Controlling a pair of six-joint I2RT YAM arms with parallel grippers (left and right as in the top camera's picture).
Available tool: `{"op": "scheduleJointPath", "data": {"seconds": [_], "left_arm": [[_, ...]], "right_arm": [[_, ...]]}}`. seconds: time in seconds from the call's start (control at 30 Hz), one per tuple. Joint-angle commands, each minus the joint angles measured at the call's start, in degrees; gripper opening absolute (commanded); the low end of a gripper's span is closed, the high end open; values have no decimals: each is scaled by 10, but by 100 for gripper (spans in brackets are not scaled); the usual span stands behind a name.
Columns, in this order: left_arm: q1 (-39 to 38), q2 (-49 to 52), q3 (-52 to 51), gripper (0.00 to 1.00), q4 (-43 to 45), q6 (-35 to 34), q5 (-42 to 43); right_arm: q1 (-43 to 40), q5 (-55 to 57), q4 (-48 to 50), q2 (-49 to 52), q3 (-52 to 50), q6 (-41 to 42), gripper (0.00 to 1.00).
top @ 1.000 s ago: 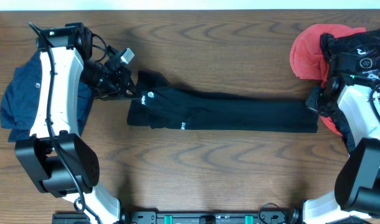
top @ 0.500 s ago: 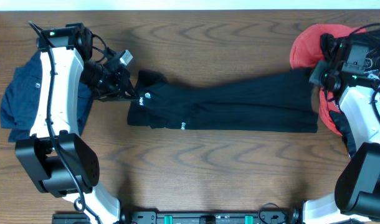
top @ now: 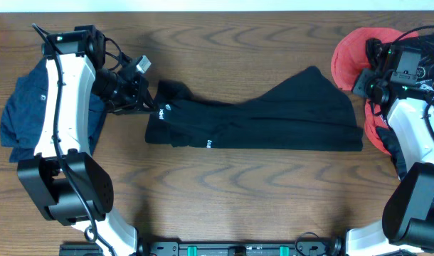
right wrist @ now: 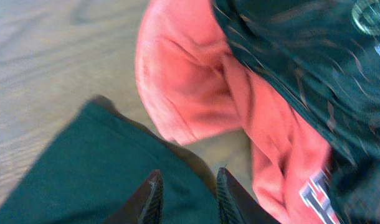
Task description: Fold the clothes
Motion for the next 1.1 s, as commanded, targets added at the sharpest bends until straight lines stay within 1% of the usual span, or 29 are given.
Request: {"op": "scheduleJointPath", "data": {"seconds": [0.0,0.17,0.27,0.3,0.47,0.6,0.77,1.07], "left_arm": [[4,-5,-2,6,1,1,-4],[4,-5,-2,6,4,1,-5],[4,-5,-2,6,4,1,-5],[4,-5,-2,6,5,1,-5],[4,-5,-2,6,7,1,-5],[4,-5,-2,6,7,1,-5],[4,-5,-2,6,9,1,-5],[4,-5,-2,6,9,1,-5]], "right_arm": [[19,-54,27,26,4,-54,30],[52,-68,98,91,4,-69,43],[71,-98,162,139,4,-75,46],[76,-99,182,151,4,-75,49],[94,-91,271,205,4,-74,54],[99,-74,312,228,4,-73,55],[99,-69,338,245,4,-73,56],[106,-63,370,262,4,-72,52]]}}
